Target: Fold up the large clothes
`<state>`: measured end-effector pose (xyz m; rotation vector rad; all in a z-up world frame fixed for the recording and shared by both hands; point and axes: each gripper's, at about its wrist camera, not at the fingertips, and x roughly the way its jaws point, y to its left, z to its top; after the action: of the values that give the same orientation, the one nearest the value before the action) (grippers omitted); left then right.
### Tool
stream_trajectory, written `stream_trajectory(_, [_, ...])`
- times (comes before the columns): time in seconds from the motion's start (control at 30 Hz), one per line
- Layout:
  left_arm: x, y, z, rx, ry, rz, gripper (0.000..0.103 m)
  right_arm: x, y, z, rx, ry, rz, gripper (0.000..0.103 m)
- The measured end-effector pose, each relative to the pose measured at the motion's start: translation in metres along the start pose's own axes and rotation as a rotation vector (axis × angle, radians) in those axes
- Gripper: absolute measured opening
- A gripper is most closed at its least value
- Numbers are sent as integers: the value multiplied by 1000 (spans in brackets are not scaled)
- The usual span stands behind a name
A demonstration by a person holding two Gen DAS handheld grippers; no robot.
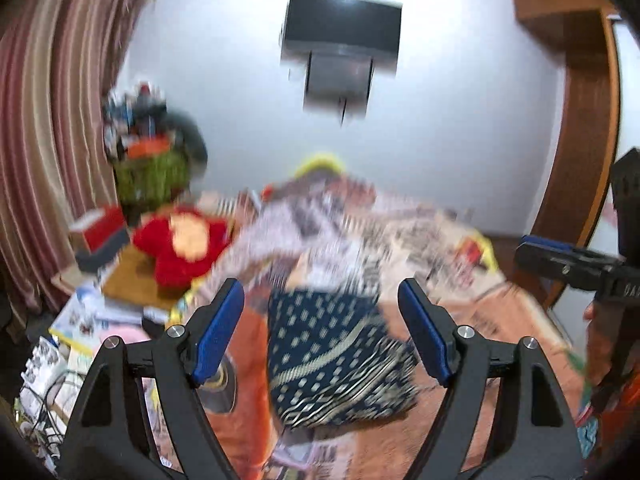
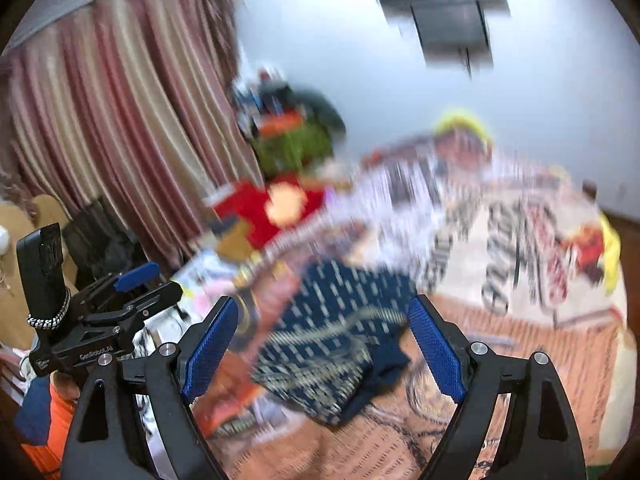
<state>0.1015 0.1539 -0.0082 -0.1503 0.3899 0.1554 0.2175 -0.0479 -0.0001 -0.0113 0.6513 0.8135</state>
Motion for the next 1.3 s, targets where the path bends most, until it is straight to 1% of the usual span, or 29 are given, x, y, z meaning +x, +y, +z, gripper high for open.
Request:
stream_trajectory(0.07, [-27,-10,6,3,-81,6,79,-33,17,4,-37,-106,7,86])
stream_trajectory(0.13, [-54,-21,7,18,-159,25,79,-58,32,4,-62,-181,7,86])
stream_trajectory(0.2, [-70,-27,6,23,-208,41,79,-83,46,0,-85,-260,6,86])
stream_trajectory(0.3, [-88,-32,1,9,-254,66,79,-110,62,-10,-107,-344,-11,86])
stream_trajectory(0.37, [-97,-36,-3,3,-275,85,79,-124,73,-21,-126,-390,-40,86])
stream_trajectory(0.43, [-103,-40,-8,6,-289,104,79,-133,82,-31,-132,-420,-64,86])
stream_trajectory(0.53, [-107,-42,-14,15,-293,123,79,-138,90,-43,-130,-436,-92,86])
stream_trajectory(0.63, [-107,-43,-18,11,-273,119,79,-139,95,-52,-133,-436,-109,89])
stream_trajectory(0.7, [-107,-43,-20,9,-262,114,79,-140,97,-56,-140,-430,-110,90])
stream_trajectory(0.97, [-109,-42,-26,-3,-249,111,80,-142,99,-60,-143,-425,-122,91])
stream_trajectory(1.3, [-100,-42,-29,4,-232,109,80,-139,95,-62,-129,-418,-133,92])
